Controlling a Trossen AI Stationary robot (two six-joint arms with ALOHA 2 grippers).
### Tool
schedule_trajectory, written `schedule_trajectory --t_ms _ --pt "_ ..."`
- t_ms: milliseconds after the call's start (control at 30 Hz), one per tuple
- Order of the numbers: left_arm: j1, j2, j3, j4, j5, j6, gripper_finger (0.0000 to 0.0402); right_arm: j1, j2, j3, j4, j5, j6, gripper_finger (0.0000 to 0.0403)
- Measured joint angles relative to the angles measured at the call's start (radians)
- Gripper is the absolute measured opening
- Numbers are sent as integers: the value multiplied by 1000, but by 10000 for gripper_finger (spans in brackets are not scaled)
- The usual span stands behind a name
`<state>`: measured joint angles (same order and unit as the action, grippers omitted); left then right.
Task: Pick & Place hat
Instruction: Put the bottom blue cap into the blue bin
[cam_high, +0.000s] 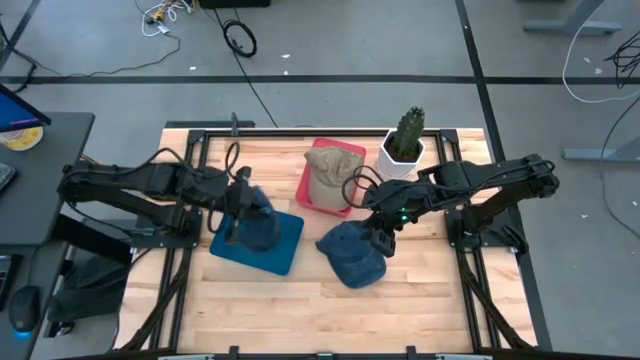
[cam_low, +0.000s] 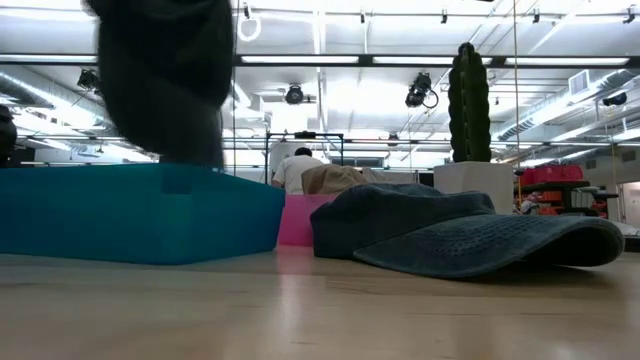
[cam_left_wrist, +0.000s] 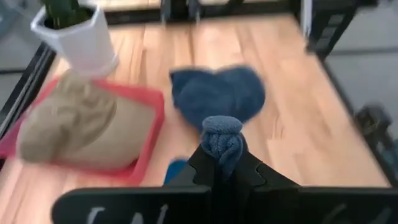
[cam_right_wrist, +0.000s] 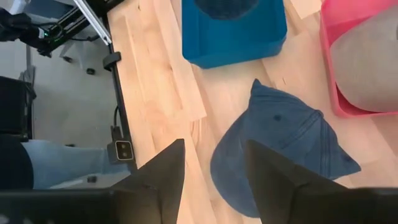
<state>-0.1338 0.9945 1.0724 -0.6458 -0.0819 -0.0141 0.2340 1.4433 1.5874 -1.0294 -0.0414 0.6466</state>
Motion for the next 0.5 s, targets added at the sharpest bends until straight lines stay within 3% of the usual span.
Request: schedule_trajectory --t_ms 167,500 --pt "-42 2 0 -39 -97 -1 15 1 0 -18 10 5 2 166" --pt "-81 65 0 -44 -135 -27 14 6 1 -51 59 8 17 166"
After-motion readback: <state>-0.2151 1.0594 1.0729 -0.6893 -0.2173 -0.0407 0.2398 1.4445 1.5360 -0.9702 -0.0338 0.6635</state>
